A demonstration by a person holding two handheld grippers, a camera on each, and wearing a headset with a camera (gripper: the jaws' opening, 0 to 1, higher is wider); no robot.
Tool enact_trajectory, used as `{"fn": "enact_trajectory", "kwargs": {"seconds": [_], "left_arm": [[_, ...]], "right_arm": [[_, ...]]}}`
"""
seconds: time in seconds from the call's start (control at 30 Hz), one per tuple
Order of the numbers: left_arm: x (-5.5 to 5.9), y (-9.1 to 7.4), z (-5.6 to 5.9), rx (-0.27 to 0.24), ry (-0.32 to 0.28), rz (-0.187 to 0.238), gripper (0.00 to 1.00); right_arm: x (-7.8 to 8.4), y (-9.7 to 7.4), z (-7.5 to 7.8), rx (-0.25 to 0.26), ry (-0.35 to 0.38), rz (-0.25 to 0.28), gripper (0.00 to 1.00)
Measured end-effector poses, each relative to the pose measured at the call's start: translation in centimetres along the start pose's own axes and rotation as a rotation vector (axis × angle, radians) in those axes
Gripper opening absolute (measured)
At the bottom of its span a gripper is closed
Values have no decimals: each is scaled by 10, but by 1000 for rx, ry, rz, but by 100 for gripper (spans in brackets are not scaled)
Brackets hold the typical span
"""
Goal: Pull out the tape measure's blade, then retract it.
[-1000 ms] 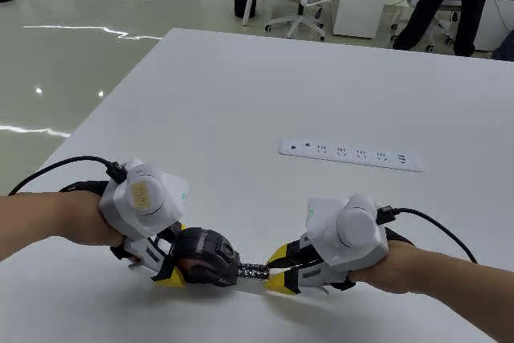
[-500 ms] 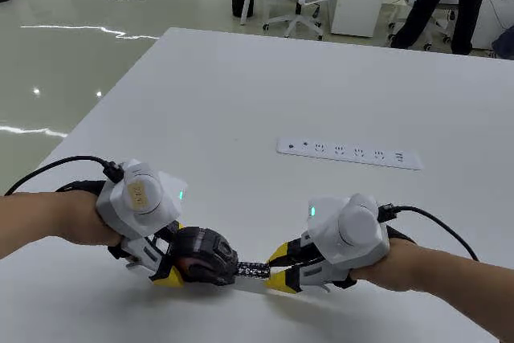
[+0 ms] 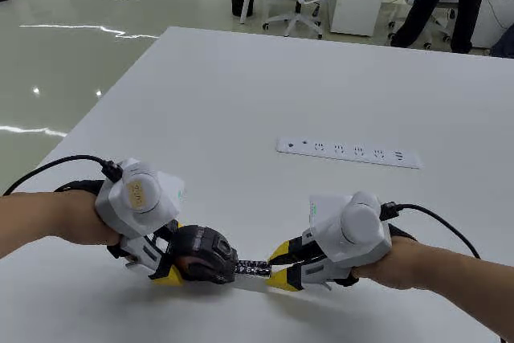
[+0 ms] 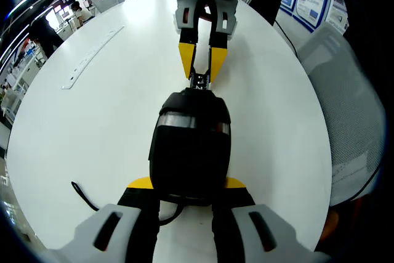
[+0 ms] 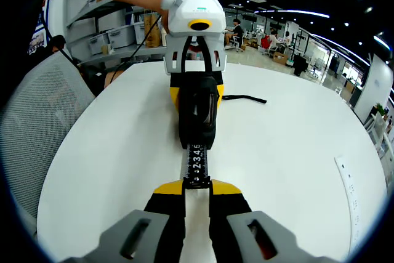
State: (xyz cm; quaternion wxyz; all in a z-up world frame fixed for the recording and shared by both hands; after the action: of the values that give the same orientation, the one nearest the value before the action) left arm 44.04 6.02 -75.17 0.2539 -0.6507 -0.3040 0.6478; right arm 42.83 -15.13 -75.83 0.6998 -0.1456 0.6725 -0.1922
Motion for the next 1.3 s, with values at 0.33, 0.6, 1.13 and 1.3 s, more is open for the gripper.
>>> {"fn": "enact_trajectory", "kwargs": {"seconds": [0.33,0.6,1.13,1.3], "left_arm": [[0,0,0,-1,3,1,27],[0,0,0,0,3,-1,27],[-1,0,1,-2,3,3,27],[-1,0,1,-6,5,7,27]], "right_arm": [[1,-3,-1,2,1,-1,12],[2,-5,-1,4,1,-1,12],[3,-9,-2,4,5,3,12],[4,-10,-3,5,5,3,12]]}}
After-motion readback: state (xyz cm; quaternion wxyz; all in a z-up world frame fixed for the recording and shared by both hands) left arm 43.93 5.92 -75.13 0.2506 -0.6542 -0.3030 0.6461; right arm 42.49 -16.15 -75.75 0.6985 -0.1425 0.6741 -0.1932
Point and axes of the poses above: the centre of the closed fingertips' face, and the gripper's own axes: y roughly forward along the fingers, z roughly to its right, x roughly out of its underside, the point moved 9 cm from there along -y, roughly backward along the fingers, and after that the axes turned 15 degrees about z, right-handed, at the moved point
